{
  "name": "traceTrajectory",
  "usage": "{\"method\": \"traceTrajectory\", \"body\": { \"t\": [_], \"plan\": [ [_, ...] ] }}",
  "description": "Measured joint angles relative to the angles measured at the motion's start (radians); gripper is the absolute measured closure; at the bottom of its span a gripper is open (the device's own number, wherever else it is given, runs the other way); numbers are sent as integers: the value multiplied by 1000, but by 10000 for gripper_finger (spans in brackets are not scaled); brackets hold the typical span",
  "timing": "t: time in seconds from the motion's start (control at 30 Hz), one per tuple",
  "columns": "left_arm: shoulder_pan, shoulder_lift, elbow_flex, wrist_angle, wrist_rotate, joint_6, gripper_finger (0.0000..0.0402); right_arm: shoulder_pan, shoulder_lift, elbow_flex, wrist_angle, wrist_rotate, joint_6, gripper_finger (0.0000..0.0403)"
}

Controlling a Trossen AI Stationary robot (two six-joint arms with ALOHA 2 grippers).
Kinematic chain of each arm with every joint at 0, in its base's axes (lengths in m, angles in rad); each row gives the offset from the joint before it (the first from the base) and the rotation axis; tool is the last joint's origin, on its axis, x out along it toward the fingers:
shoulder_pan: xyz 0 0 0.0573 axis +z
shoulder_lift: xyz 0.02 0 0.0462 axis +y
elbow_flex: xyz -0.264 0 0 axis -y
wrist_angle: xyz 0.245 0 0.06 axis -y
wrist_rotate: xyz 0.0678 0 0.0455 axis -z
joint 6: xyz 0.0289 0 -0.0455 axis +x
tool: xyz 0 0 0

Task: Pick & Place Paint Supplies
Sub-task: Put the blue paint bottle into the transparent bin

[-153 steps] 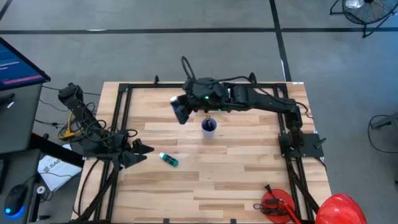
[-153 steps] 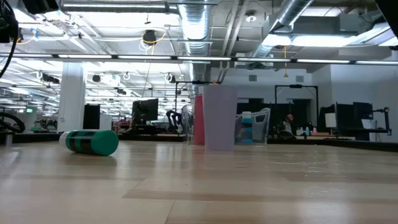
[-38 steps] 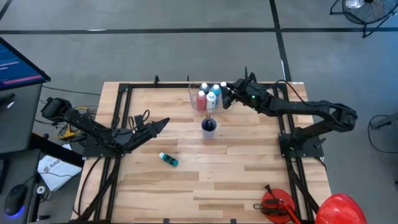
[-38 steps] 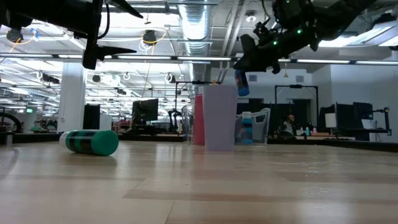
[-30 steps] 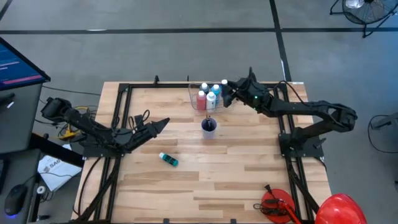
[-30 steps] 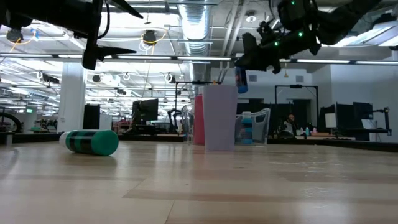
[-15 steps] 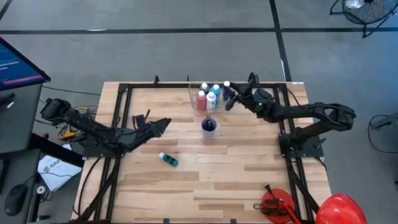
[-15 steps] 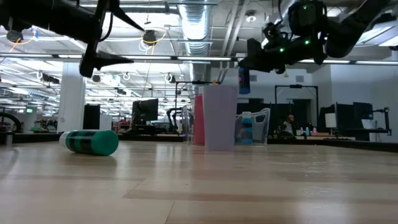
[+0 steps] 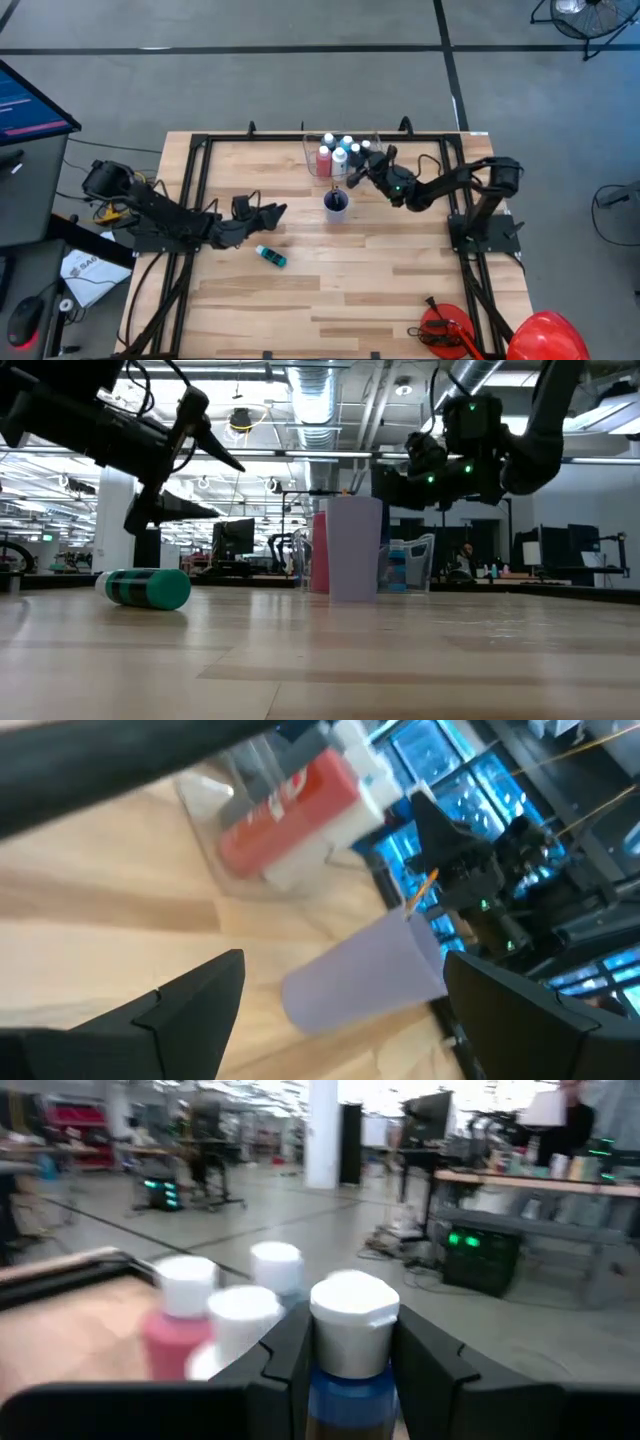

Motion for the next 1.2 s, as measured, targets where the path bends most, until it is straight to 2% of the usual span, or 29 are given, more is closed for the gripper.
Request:
{"method": "traceTrajectory", "body": {
  "t": [0.1,0.4,0.97,1.2],
  "plan": [
    [0,26,0,11,37,-5,66,11,39,0,6,47,11,305],
    [-2,35,0,25,45,1,66,45,109,0,12,48,80,305],
    [0,35,0,34,45,29,66,-5,109,1,-43,69,189,305],
    [0,35,0,36,44,34,66,-3,109,54,-209,49,199,305]
  ]
}}
